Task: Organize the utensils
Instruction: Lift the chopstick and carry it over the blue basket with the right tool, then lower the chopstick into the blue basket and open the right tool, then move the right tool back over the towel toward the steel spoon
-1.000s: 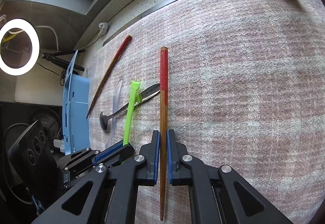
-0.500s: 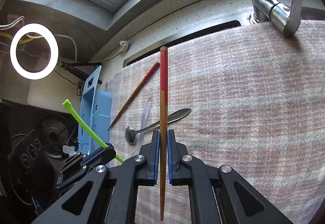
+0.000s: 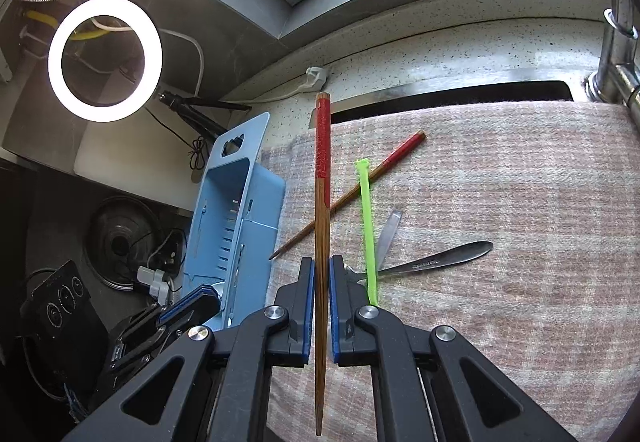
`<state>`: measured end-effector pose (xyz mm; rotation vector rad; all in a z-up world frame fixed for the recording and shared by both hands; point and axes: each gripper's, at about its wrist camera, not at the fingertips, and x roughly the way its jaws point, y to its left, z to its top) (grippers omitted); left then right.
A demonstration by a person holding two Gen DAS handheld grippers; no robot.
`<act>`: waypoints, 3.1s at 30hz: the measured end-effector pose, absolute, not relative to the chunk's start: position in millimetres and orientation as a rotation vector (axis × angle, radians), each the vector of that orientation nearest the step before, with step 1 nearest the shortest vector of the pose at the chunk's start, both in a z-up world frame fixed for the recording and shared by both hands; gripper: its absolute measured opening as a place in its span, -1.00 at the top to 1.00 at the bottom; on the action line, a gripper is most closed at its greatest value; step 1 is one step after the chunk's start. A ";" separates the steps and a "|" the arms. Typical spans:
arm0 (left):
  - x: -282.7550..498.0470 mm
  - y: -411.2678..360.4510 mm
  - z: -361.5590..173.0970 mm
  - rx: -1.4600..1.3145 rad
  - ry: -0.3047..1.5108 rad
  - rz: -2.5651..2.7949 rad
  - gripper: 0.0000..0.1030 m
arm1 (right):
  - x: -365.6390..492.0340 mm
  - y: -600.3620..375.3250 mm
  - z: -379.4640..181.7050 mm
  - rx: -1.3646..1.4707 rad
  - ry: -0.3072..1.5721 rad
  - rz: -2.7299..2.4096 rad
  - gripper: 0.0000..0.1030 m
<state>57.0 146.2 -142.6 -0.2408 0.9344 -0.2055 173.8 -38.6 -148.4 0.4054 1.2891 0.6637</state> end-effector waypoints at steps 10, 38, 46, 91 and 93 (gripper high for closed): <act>39.9 181.1 -137.5 -0.274 0.901 -0.121 0.91 | 173.2 5.2 -142.5 0.422 1.314 0.732 0.88; -33.0 271.9 -142.1 -0.366 0.866 0.012 0.91 | 138.0 165.4 -154.6 0.298 1.323 0.861 0.38; -16.2 250.6 -144.1 -0.372 0.874 -0.052 0.75 | 143.5 115.8 -143.0 0.295 1.252 0.838 0.34; 111.8 46.0 -212.4 -0.095 1.205 -0.158 0.66 | 186.2 -157.4 -204.0 0.599 1.334 0.646 0.29; 114.0 49.9 -213.5 -0.100 1.219 -0.169 0.49 | 184.2 -161.4 -203.8 0.612 1.331 0.639 0.29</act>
